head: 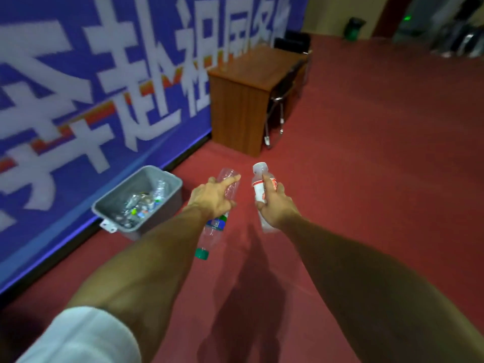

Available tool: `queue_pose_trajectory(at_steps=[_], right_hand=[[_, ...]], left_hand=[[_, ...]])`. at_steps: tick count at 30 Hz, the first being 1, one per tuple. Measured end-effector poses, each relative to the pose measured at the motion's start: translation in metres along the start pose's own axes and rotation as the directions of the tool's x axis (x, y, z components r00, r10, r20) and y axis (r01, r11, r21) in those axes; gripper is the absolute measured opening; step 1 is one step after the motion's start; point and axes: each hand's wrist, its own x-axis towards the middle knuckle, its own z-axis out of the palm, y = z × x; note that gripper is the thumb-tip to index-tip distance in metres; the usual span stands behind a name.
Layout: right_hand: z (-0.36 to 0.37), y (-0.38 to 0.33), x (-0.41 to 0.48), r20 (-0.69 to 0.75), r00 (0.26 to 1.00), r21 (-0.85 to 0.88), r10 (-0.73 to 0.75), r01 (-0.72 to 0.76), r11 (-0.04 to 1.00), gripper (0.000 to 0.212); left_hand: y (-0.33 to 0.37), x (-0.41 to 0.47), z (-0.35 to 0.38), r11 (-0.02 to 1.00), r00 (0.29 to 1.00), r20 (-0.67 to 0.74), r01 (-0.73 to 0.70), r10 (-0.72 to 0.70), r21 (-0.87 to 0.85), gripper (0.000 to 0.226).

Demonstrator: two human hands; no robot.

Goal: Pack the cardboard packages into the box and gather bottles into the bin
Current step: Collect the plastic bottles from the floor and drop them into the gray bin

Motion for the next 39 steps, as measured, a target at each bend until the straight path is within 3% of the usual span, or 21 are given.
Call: queue_pose_trajectory(at_steps=[9, 16, 21, 26, 32, 39], right_hand=[[0.049, -0.111, 0.152, 0.164, 0.95, -0.045, -0.266, 0.277, 0.96, 0.076], [0.06, -0.203, 0.269, 0.293, 0.846, -0.074, -0.446, 0.485, 0.871, 0.078], [0.088, -0.271, 0.31, 0.357, 0.758, -0.036, -0.546, 0.596, 0.803, 0.078], [0.128, -0.328, 0.345, 0.406, 0.723, 0.07, -0.559, 0.585, 0.808, 0.086], [0.161, -0.385, 0.395, 0.334, 0.829, 0.095, -0.449, 0.444, 0.891, 0.096], [0.174, -0.434, 0.436, 0.309, 0.88, 0.162, -0.362, 0.326, 0.931, 0.09]], left_hand=[[-0.136, 0.067, -0.036, 0.963, 0.961, -0.067, 0.27, -0.268, 0.02, 0.072], [-0.219, 0.112, -0.082, 0.866, 0.861, -0.107, 0.5, -0.497, 0.001, 0.074], [-0.27, 0.128, -0.106, 0.815, 0.808, -0.131, 0.579, -0.575, -0.011, 0.073], [-0.342, 0.145, -0.123, 0.786, 0.779, -0.122, 0.618, -0.615, -0.018, 0.076], [-0.426, 0.189, -0.146, 0.833, 0.827, -0.109, 0.553, -0.551, -0.009, 0.078], [-0.478, 0.232, -0.167, 0.855, 0.858, -0.053, 0.513, -0.511, 0.07, 0.081]])
